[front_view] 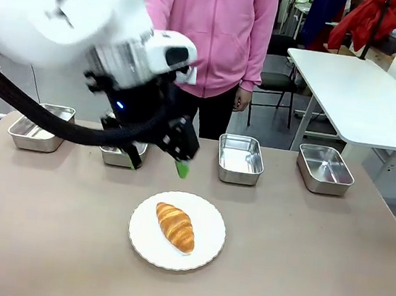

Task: Place the bread in the container.
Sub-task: Place the Butter Roll into the Airtight Container indicated by the human.

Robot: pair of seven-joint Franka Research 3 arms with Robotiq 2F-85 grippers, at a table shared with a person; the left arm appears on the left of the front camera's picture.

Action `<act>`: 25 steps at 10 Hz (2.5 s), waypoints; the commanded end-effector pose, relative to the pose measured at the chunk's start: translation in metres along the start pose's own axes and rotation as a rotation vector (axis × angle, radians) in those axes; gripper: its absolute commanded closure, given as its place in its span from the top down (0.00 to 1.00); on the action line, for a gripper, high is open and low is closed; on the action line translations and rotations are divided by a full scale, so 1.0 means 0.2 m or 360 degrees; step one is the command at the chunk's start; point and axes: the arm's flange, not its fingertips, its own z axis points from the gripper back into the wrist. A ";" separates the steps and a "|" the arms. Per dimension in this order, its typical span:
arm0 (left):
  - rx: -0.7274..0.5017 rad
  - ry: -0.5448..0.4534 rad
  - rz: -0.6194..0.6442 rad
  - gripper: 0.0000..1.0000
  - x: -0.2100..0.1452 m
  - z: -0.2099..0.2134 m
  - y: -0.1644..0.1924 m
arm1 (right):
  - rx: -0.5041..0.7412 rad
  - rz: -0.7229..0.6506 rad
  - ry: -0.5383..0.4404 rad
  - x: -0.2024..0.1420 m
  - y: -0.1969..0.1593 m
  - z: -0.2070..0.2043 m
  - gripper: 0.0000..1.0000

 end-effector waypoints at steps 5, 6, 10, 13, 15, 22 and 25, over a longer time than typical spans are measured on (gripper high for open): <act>0.0323 0.0071 0.0693 1.00 0.07 -0.53 -0.06 | 0.0005 0.0007 -0.0015 0.01 0.00 0.00 1.00; 0.0304 0.0072 0.0807 1.00 0.08 -0.59 -0.04 | 0.0005 0.0007 -0.0015 0.01 0.00 0.00 1.00; 0.0242 0.0021 0.1098 1.00 0.17 -0.80 0.05 | 0.0005 0.0007 -0.0015 0.01 0.00 0.00 1.00; 0.0243 0.0069 0.0979 1.00 0.11 -0.71 0.03 | 0.0005 0.0007 -0.0015 0.01 0.00 0.00 1.00; 0.0172 0.0045 0.1122 1.00 0.18 -0.79 0.05 | 0.0005 0.0007 -0.0015 0.01 0.00 0.00 1.00; 0.0260 0.0155 0.1274 1.00 0.38 -0.98 0.09 | 0.0005 0.0007 -0.0015 0.01 0.00 0.00 1.00; 0.0310 0.0219 0.1282 1.00 0.35 -1.07 0.09 | 0.0005 0.0007 -0.0015 0.01 0.00 0.00 1.00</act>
